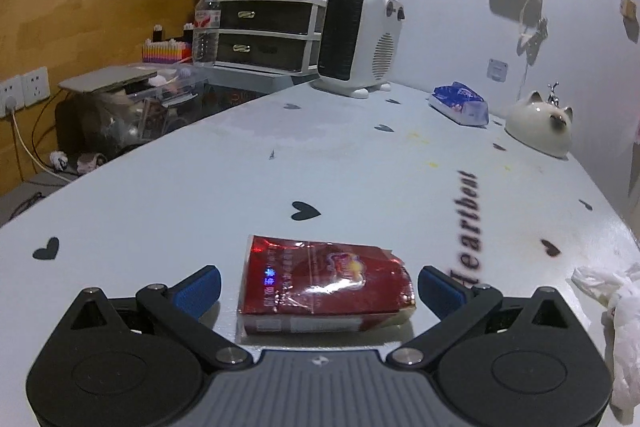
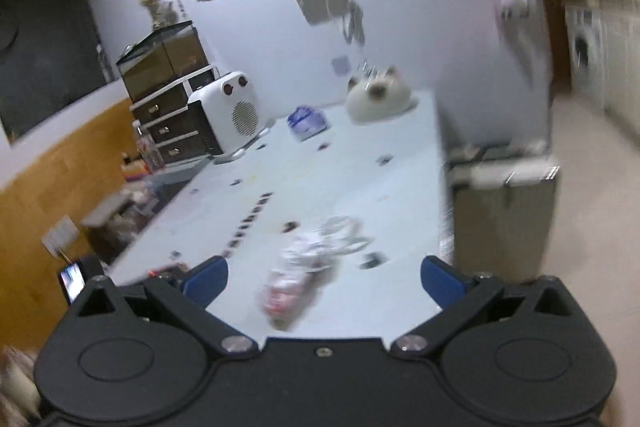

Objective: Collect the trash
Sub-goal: 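Reach the left tool to the red pack while the right tool reaches the white bag, then close the left tool on the red pack while the right tool grasps the white bag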

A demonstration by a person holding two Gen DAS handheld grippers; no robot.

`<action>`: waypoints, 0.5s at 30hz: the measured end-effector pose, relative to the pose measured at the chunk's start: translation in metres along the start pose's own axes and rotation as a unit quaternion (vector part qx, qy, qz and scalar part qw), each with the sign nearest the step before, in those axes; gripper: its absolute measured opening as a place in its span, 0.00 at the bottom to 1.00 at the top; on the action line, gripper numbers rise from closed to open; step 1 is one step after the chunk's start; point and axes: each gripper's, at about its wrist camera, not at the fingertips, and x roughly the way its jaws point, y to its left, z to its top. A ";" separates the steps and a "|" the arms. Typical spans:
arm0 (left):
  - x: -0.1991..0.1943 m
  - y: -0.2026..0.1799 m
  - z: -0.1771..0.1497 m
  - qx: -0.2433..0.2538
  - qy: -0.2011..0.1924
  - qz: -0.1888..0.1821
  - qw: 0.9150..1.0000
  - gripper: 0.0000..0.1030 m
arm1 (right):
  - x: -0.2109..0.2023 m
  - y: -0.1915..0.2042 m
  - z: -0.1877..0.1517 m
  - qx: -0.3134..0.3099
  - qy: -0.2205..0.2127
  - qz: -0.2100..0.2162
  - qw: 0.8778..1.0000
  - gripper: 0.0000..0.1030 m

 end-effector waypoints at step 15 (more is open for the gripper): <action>0.010 0.005 0.003 -0.017 0.016 -0.009 1.000 1.00 | 0.151 0.016 -0.065 0.203 0.062 -0.028 0.977 0.91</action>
